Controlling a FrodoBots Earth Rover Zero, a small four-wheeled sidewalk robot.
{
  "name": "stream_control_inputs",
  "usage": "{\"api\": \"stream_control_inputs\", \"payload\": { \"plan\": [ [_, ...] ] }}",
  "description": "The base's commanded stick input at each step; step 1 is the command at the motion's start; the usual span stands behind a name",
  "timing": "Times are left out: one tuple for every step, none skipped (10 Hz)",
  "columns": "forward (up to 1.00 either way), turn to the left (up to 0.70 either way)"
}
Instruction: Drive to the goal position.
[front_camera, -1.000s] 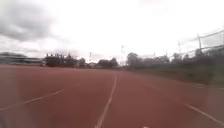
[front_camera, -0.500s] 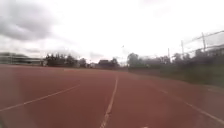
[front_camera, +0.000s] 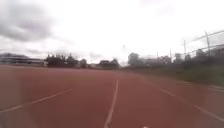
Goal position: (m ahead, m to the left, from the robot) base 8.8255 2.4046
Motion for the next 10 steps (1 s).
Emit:
{"api": "stream_control_inputs", "payload": {
  "plan": [
    [0.70,0.00],
    [0.70,0.00],
    [0.70,0.00],
    [0.70,0.00],
    [0.70,0.00],
    [0.70,0.00],
    [0.70,0.00],
    [0.70,0.00],
    [0.70,0.00],
    [0.70,0.00]
  ]
}}
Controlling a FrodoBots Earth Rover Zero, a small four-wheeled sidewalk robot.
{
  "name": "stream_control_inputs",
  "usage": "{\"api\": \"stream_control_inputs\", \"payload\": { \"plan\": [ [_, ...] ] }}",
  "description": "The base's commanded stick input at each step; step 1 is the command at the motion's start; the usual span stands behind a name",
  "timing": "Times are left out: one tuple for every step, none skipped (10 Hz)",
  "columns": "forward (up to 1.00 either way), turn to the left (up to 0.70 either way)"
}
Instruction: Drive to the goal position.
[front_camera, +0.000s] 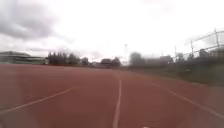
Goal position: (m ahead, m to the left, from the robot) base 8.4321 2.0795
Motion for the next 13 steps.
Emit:
{"api": "stream_control_inputs", "payload": {
  "plan": [
    [0.70,0.00],
    [0.70,0.00],
    [0.70,0.00],
    [0.70,0.00],
    [0.70,0.00],
    [0.70,0.00],
    [0.70,0.00],
    [0.70,0.00],
    [0.70,0.00],
    [0.70,0.00],
    [0.70,0.00],
    [0.70,0.00],
    [0.70,0.00]
  ]
}}
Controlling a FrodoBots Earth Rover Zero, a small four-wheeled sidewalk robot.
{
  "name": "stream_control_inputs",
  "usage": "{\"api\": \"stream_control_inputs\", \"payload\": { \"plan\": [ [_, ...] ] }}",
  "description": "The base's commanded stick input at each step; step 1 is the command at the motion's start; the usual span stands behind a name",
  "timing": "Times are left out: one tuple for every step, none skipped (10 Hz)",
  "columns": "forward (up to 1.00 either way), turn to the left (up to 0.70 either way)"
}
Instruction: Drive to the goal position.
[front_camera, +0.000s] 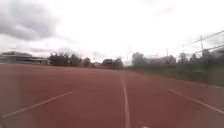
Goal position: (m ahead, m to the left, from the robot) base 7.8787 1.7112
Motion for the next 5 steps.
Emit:
{"api": "stream_control_inputs", "payload": {
  "plan": [
    [0.70,0.00],
    [0.70,0.00],
    [0.70,0.00],
    [0.70,0.00],
    [0.70,0.00]
  ]
}}
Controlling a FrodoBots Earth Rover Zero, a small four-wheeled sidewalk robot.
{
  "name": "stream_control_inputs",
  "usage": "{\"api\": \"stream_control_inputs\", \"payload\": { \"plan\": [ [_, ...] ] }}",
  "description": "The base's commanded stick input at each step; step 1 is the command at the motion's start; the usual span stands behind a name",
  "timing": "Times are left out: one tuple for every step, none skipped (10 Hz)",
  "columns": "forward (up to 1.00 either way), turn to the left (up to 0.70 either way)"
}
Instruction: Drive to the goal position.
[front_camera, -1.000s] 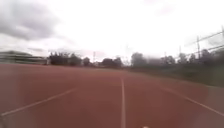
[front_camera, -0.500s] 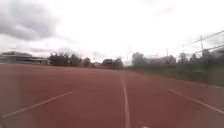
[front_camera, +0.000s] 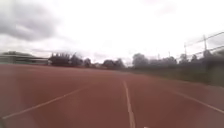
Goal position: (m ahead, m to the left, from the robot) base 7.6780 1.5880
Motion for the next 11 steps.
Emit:
{"api": "stream_control_inputs", "payload": {
  "plan": [
    [0.70,0.00],
    [0.70,0.00],
    [0.70,0.00],
    [0.70,0.00],
    [0.70,0.00],
    [0.70,0.00],
    [0.70,0.00],
    [0.70,0.00],
    [0.70,0.00],
    [0.70,0.00],
    [0.70,0.00]
  ]
}}
